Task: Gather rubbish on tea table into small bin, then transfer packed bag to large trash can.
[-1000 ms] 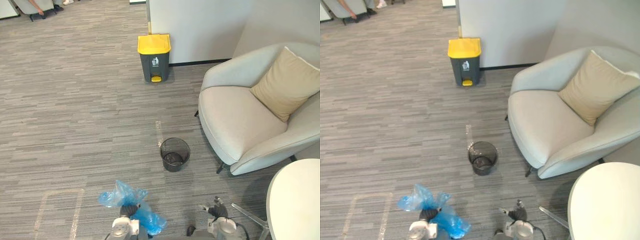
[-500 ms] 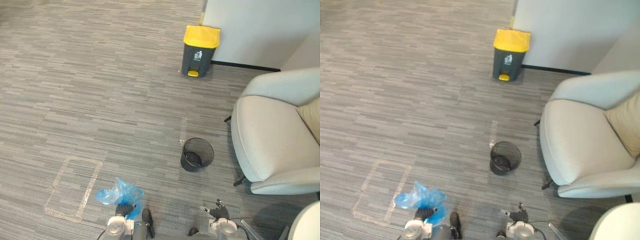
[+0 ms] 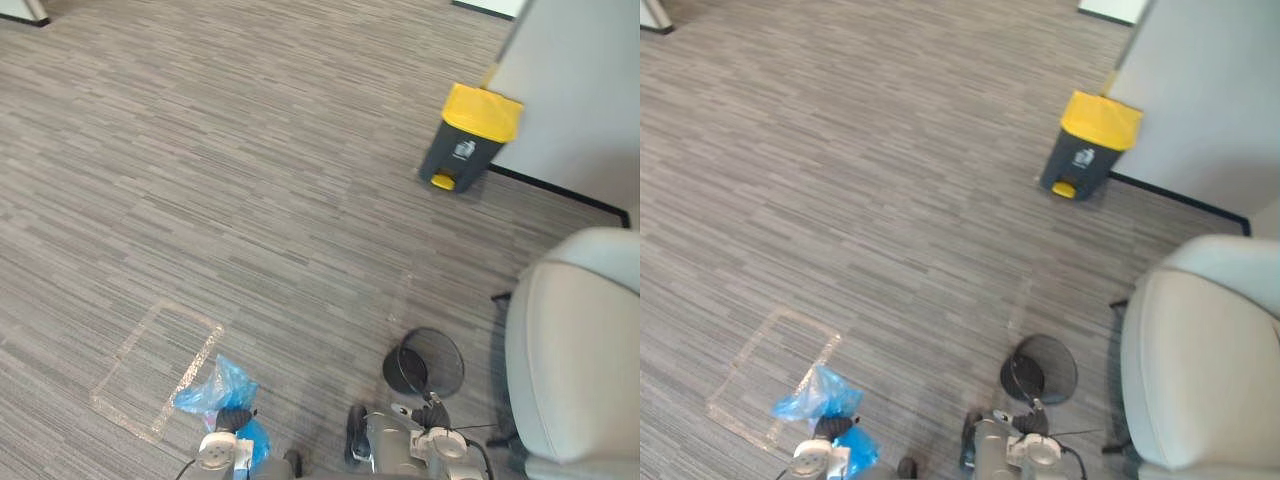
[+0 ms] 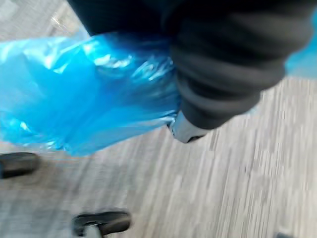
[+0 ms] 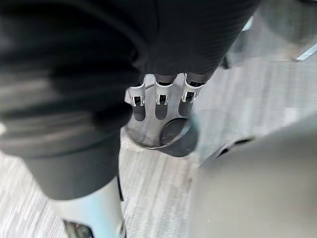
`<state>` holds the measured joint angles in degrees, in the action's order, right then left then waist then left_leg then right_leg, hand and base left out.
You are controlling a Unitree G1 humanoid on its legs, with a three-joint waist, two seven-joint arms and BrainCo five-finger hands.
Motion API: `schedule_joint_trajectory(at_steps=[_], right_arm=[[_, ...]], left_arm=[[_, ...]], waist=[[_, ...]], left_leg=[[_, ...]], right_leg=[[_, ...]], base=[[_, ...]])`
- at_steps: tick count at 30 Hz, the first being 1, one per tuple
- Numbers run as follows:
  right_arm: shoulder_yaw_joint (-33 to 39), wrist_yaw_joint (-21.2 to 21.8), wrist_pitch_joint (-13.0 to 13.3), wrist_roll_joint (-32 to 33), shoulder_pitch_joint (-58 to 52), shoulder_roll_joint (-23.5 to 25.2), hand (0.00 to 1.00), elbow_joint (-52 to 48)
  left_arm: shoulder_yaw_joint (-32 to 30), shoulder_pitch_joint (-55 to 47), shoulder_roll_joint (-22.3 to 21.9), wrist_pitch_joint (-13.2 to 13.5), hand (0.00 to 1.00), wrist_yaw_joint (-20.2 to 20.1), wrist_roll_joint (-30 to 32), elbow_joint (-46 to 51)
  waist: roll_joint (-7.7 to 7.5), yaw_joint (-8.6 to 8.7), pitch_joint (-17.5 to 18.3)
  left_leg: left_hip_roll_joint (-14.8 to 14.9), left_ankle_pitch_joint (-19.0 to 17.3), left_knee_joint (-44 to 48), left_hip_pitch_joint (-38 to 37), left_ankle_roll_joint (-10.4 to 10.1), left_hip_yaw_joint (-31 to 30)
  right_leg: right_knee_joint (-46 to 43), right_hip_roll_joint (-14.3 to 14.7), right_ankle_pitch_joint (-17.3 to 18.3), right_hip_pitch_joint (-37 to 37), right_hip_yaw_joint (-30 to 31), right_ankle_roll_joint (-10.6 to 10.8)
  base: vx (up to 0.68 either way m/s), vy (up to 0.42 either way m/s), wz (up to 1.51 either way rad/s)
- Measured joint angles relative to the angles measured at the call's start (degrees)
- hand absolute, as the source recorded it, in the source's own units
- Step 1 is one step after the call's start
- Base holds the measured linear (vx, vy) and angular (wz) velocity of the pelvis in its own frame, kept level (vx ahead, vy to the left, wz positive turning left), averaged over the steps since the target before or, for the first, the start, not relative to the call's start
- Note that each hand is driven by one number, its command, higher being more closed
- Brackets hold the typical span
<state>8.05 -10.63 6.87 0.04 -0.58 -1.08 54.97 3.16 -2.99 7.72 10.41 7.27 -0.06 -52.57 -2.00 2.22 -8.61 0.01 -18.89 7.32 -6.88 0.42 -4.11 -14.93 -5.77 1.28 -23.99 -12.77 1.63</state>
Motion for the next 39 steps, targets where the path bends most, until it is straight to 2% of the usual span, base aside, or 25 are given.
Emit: schedule_joint_trajectory(at_steps=[1, 2, 3, 4, 6, 11, 13, 14, 15, 16, 17, 20, 21, 22, 23, 24, 27, 29, 30, 31, 32, 33, 35, 37, 39], right_arm=[[0.40, 0.02, 0.03, -0.05, -0.47, -0.12, 0.00, -0.13], [1.25, 0.09, 0.11, -0.05, 0.09, 0.03, 0.00, -0.27], [1.11, 0.14, 0.13, -0.02, 0.37, 0.05, 0.00, -0.59], [0.50, 0.23, 0.12, 0.05, 0.11, 0.18, 0.00, -2.18], [0.25, 0.30, 0.19, 0.28, -0.02, 0.82, 0.00, -3.29], [0.99, 0.34, 0.93, 2.36, 0.66, 1.10, 0.00, -6.72], [1.00, 0.35, 1.03, 2.36, 1.28, 1.19, 0.00, -6.60], [1.07, 0.34, 1.03, 2.35, 1.11, 0.97, 0.00, -6.48], [1.20, 0.36, 1.00, 2.34, 0.28, -0.44, 0.00, -6.17], [1.24, 0.13, 0.74, 2.38, 0.76, 0.54, 0.00, -4.36], [1.17, 0.45, 0.59, 2.30, 0.11, 1.26, 0.00, -3.74], [0.67, 0.75, 0.32, 2.07, -0.51, 1.81, 0.00, -2.09], [0.62, 0.83, 0.34, 2.06, -0.48, 1.94, 0.00, -2.11], [0.33, 0.97, 0.34, 1.90, -0.57, 2.28, 0.00, -1.87], [0.25, 0.98, 0.34, 1.82, -0.54, 2.29, 0.00, -1.80], [-0.48, 1.27, 0.30, -0.11, -0.36, 2.29, 0.00, -1.17], [-1.59, 1.29, 0.32, -0.74, 0.93, 1.02, 0.00, -0.72], [-1.67, 1.25, 0.33, -1.73, 1.85, -0.10, 0.00, -0.02], [-1.75, 1.19, 0.31, -2.29, 0.59, -0.21, 0.00, 0.03], [-1.80, 1.17, 0.30, -2.40, 0.03, -0.28, 0.00, 0.14], [-1.77, 1.34, -0.14, -2.48, 0.03, -1.74, 0.00, 0.32], [-1.36, 1.26, -0.13, -2.46, 0.14, -2.17, 0.00, -0.07], [-1.32, 1.38, -0.30, -2.47, 0.75, -3.02, 0.00, 0.20], [-1.61, 1.37, -0.77, -2.37, -0.02, -2.35, 0.00, 0.14], [-1.49, 1.28, -0.76, -2.24, -0.59, -1.05, 0.00, -0.36]], left_arm=[[-0.05, -0.79, 0.11, 0.06, 1.00, -0.14, 0.04, -0.05], [-0.76, -0.51, -0.35, 0.08, 1.00, -0.21, 0.04, -0.20], [-1.89, -0.09, -1.10, 0.04, 1.00, -0.24, 0.07, -0.18], [-3.58, -0.28, -2.57, -0.05, 1.00, -0.25, 0.09, -0.16], [-3.88, -0.45, -4.02, -0.05, 1.00, -0.32, 0.16, 0.18], [-3.85, 1.05, -7.16, 0.49, 1.00, -0.84, 0.18, 5.02], [-3.64, 1.36, -7.01, 0.43, 1.00, -0.89, 0.15, 4.60], [-3.02, 1.44, -7.11, 0.42, 1.00, -0.90, 0.15, 4.54], [-1.51, 0.39, -7.95, 0.52, 1.00, -0.91, 0.15, 4.18], [-1.12, 1.41, -7.02, 0.37, 1.00, -1.01, 0.16, 2.34], [-0.95, 1.88, -6.52, 0.34, 1.00, -0.99, 0.21, 1.76], [0.13, 1.22, -5.66, 0.39, 1.00, -1.27, 0.56, 1.74], [0.14, 0.86, -5.53, 0.38, 1.00, -1.29, 0.62, 1.66], [0.20, 0.04, -4.94, 0.32, 1.00, -1.30, 1.04, 0.85], [0.23, -0.05, -4.87, 0.31, 1.00, -1.30, 1.05, 0.78], [0.85, 0.02, -3.57, -0.07, 1.00, -1.24, 1.07, -0.50], [1.23, 1.40, -2.77, -0.20, 1.00, -1.20, 1.08, -1.38], [1.46, 1.99, -2.47, -0.40, 1.00, -1.23, 1.10, -1.65], [2.59, 1.84, -1.60, -0.37, 1.00, -1.26, 1.10, -1.65], [2.62, 1.71, -1.38, -0.38, 1.00, -1.28, 1.13, -1.72], [2.20, 2.05, -2.61, -0.71, 1.00, -1.23, 1.49, -2.78], [2.34, 1.83, -2.77, -0.68, 1.00, -1.42, 1.83, -2.79], [1.47, 2.59, -4.08, -0.76, 1.00, -1.34, 2.20, -2.78], [-0.02, 2.53, -5.32, -0.92, 1.00, -1.38, 2.20, -2.50], [-0.02, 1.05, -6.22, -0.90, 1.00, -1.40, 2.14, -0.41]], waist=[[0.40, 0.47, 1.10], [1.21, 0.51, 1.11], [1.75, 0.40, 0.77], [2.71, -0.01, 0.08], [2.49, -1.38, -0.36], [1.57, -2.78, -0.60], [1.37, -3.08, -0.81], [1.81, -3.04, -0.66], [4.48, -3.18, 0.25], [2.10, -2.81, 0.04], [1.52, -2.69, 0.17], [1.36, -3.16, 0.23], [1.39, -3.20, 0.21], [1.33, -3.21, 0.26], [1.34, -3.19, 0.26], [1.20, -2.56, 0.40], [2.10, -1.58, -0.09], [2.70, -1.15, -0.45], [1.27, -1.12, 0.13], [0.75, -1.08, 0.26], [3.42, -1.23, 0.84], [3.85, -1.09, 1.10], [5.20, -0.96, 0.70], [5.83, -1.21, -0.16], [4.40, -2.56, -0.83]], left_leg=[[1.85, -0.63, 2.00, -0.76, -1.33, -0.08], [3.66, -0.69, 10.36, 3.01, -2.43, 1.16], [4.60, -0.02, 18.13, 5.83, -3.90, 2.84], [7.23, 4.34, 32.98, 11.00, -6.84, 5.42], [10.32, 3.63, 45.63, 15.03, -5.81, 9.56], [10.81, -0.14, 37.02, 23.47, -4.81, 13.81], [8.55, 1.42, 25.55, 25.53, -5.58, 11.33], [7.38, 5.56, 17.33, 25.27, -6.01, 9.07], [7.79, 19.18, 7.54, 24.88, -6.48, 3.93], [5.78, 17.91, 10.11, 24.73, -5.80, 5.13], [4.66, 15.33, 9.91, 23.17, -4.95, 5.73], [4.26, 9.07, 10.71, 18.70, -3.72, 11.95], [4.33, 8.36, 10.63, 17.72, -3.53, 13.15], [4.32, 6.99, 9.69, 15.08, -2.99, 15.85], [4.37, 6.93, 9.50, 14.71, -2.82, 16.03], [4.39, 6.37, 6.47, 11.34, -2.08, 18.37], [6.27, 5.64, 2.12, 6.66, -2.97, 19.81], [8.28, 5.55, -0.14, 2.10, -4.17, 21.26], [6.99, 5.07, -1.12, -0.54, -5.57, 20.66], [6.69, 4.50, -1.08, -1.54, -6.46, 20.24], [9.52, 4.47, -0.01, -2.56, -7.99, 18.81], [9.59, 5.16, 1.95, -1.67, -8.02, 17.50], [11.71, 5.95, 16.07, 3.60, -8.73, 14.49], [14.57, 10.68, 35.50, 10.09, -8.30, 11.78], [15.41, 5.95, 47.63, 14.85, -7.08, 13.67]], right_leg=[[-2.12, 1.26, -2.05, 0.14, -0.73, -2.56], [-2.76, 2.85, -0.45, 0.82, -1.42, -4.79], [-2.36, 3.74, 0.02, 2.46, -2.27, -5.46], [-0.25, 5.98, 1.25, 6.39, -1.49, -6.66], [2.92, 8.00, 2.27, 14.21, 1.24, -7.97], [7.10, 6.46, 2.67, 23.99, 9.34, -7.87], [7.12, 4.99, 4.49, 25.32, 12.64, -5.07], [6.98, 4.62, 6.11, 26.02, 14.10, -2.85], [6.35, 5.99, 9.27, 26.42, 16.56, 0.12], [6.12, 3.48, 11.14, 27.08, 17.63, 0.96], [4.68, 2.07, 11.41, 26.90, 18.77, 1.48], [-6.35, 0.17, 12.29, 23.00, 21.24, 3.28], [-8.95, 0.02, 12.26, 21.81, 21.27, 4.29], [-16.61, -0.72, 11.42, 18.15, 20.67, 7.09], [-17.31, -0.89, 11.60, 17.52, 20.55, 7.24], [-22.77, -1.82, 14.34, 12.12, 14.76, 5.43], [-19.53, -0.34, 15.73, 6.18, 3.94, 1.77], [-10.34, 2.06, 11.46, 2.75, -0.54, -0.54], [-1.33, 2.60, 3.37, 3.06, -0.55, -0.95], [0.23, 2.71, -2.67, 3.15, 0.20, -2.99], [-2.89, 4.43, -2.13, 3.47, -0.35, -5.66], [-3.53, 4.50, 0.12, 3.47, -0.53, -5.50], [-2.94, 5.88, 3.31, 5.79, -0.45, -6.25], [1.40, 7.51, 3.92, 12.92, 0.02, -6.76], [5.03, 7.84, 4.72, 21.34, 2.76, -7.76]], base=[[0.66, -0.281, 0.50], [0.67, -0.281, 0.32], [0.83, -0.291, -0.11], [0.81, -0.234, -0.49], [0.64, -0.137, -0.59], [0.50, 0.020, -0.66], [0.36, 0.196, -1.00], [0.41, 0.291, -1.10], [0.46, 0.382, -0.91], [0.43, 0.335, -0.85], [0.36, 0.291, -0.48], [0.21, 0.194, -0.84], [0.21, 0.185, -1.18], [0.22, 0.143, -0.72], [0.29, 0.135, -1.02], [0.33, 0.072, -0.68], [0.35, -0.031, -0.43], [0.46, -0.086, -0.06], [0.45, -0.074, 0.16], [0.71, -0.148, 0.06], [0.59, -0.145, 0.03], [0.57, -0.175, -0.06], [0.54, -0.187, -0.10], [0.46, -0.094, -0.20], [0.40, -0.020, -0.48]])
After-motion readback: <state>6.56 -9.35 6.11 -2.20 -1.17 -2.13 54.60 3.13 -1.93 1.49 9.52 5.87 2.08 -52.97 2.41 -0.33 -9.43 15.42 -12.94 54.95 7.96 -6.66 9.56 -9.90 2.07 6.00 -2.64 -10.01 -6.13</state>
